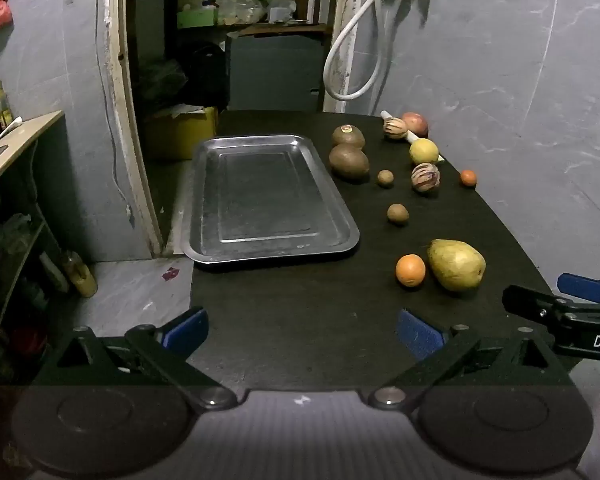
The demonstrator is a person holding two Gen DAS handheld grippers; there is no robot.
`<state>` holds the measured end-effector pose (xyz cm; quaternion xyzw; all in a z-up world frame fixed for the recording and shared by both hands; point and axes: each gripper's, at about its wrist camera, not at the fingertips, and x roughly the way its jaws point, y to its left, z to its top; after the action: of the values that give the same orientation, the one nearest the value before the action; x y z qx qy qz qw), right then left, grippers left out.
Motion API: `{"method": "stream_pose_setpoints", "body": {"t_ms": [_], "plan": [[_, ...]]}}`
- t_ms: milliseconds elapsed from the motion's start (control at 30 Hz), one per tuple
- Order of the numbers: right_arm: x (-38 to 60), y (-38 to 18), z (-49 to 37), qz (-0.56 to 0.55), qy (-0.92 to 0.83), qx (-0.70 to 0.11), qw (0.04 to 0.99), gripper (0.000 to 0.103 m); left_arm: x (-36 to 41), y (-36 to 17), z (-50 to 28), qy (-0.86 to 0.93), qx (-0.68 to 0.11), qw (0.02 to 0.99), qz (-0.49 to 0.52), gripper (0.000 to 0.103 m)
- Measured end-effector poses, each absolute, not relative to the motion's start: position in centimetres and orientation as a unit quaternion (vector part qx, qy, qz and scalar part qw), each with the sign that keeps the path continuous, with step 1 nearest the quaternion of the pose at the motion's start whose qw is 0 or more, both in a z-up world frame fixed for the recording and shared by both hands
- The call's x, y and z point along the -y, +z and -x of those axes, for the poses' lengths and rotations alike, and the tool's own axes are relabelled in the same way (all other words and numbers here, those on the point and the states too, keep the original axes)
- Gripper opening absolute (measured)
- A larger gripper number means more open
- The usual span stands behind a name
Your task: Organize fruits
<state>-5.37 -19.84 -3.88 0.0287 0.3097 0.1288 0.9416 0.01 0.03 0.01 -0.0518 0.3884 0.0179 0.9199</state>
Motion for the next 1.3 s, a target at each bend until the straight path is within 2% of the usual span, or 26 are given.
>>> {"method": "stream_pose_setpoints", "body": {"t_ms": [1300], "plan": [[20.09, -4.13, 4.71, -0.032, 0.128, -0.318, 0.939, 0.102, 0.26, -0.74, -0.81, 0.013, -0.399, 0.916, 0.048, 0.102]]}}
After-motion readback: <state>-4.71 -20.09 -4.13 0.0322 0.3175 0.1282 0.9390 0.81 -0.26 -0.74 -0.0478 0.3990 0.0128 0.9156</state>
